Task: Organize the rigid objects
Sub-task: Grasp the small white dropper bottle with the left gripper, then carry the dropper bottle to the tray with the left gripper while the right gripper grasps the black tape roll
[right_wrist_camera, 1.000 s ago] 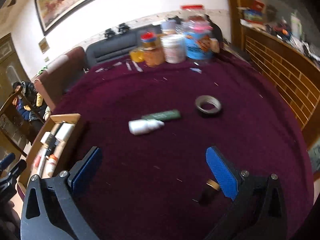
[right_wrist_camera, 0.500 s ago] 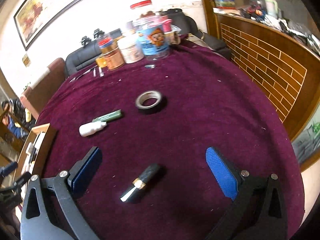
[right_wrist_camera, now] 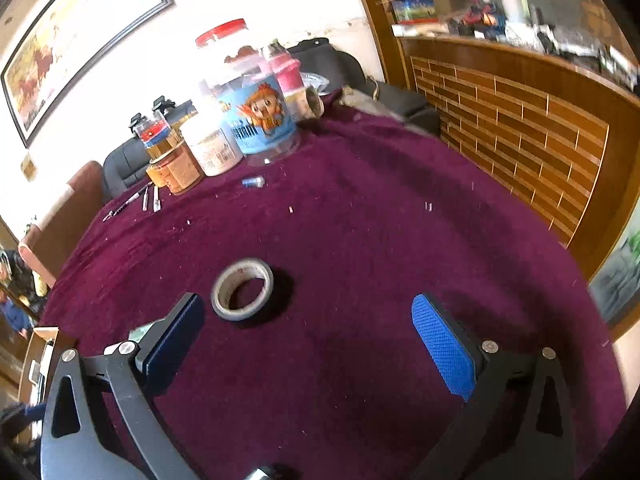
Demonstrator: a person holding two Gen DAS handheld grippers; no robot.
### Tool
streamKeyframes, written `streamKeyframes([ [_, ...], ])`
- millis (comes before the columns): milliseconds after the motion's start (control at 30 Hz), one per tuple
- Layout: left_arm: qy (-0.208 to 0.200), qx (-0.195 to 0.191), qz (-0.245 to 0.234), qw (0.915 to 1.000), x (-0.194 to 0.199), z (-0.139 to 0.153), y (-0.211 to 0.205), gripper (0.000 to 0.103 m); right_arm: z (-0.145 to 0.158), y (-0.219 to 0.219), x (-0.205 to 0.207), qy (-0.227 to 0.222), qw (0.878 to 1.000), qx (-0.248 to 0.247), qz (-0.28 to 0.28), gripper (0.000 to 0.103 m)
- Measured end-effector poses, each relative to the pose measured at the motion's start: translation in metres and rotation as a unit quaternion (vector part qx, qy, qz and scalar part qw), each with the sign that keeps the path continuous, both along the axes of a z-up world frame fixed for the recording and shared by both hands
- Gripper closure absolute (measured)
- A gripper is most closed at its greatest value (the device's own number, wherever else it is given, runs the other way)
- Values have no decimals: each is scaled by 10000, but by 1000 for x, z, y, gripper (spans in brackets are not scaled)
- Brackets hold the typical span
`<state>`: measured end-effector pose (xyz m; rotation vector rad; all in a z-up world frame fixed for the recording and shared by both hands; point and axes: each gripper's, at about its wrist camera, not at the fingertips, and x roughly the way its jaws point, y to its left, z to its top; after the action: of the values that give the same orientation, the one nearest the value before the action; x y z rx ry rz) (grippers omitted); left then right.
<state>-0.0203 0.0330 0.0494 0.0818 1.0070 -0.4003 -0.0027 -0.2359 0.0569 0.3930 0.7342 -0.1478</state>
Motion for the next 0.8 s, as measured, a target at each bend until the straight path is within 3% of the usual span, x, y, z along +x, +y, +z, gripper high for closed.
streamKeyframes([
  [133, -106, 238, -235, 9994, 38, -16, -27, 30, 5, -10, -3, -203, 9997, -79, -131, 0],
  [267, -186, 522, -321, 9979, 71, -32, -52, 30, -1, -13, 5, -42, 9999, -64, -101, 0],
  [367, -319, 821, -556, 9946, 75, -42, -72, 31, -4, -10, 9, 68, 9999, -112, -45, 0],
  [433, -331, 720, -621, 9949, 67, -41, -73, 51, -4, -10, 9, 74, 9999, -141, -39, 0],
  [500, -217, 594, -718, 9954, 58, -37, -70, 80, -4, -10, 9, 75, 9999, -145, -44, 0],
  [533, -177, 575, -758, 9953, 54, -37, -68, 82, -4, -11, 9, 92, 9998, -141, -51, 0],
  [733, 56, 121, -782, 9968, 21, -27, -40, 82, -7, -12, 11, 172, 9998, -60, -33, 0],
  [767, 62, -11, -758, 9971, 17, -23, -37, 80, -7, -12, 11, 173, 9998, -45, -31, 0],
  [800, 95, -127, -774, 9969, 14, -21, -35, 72, -7, -12, 11, 178, 9998, -34, -26, 0],
])
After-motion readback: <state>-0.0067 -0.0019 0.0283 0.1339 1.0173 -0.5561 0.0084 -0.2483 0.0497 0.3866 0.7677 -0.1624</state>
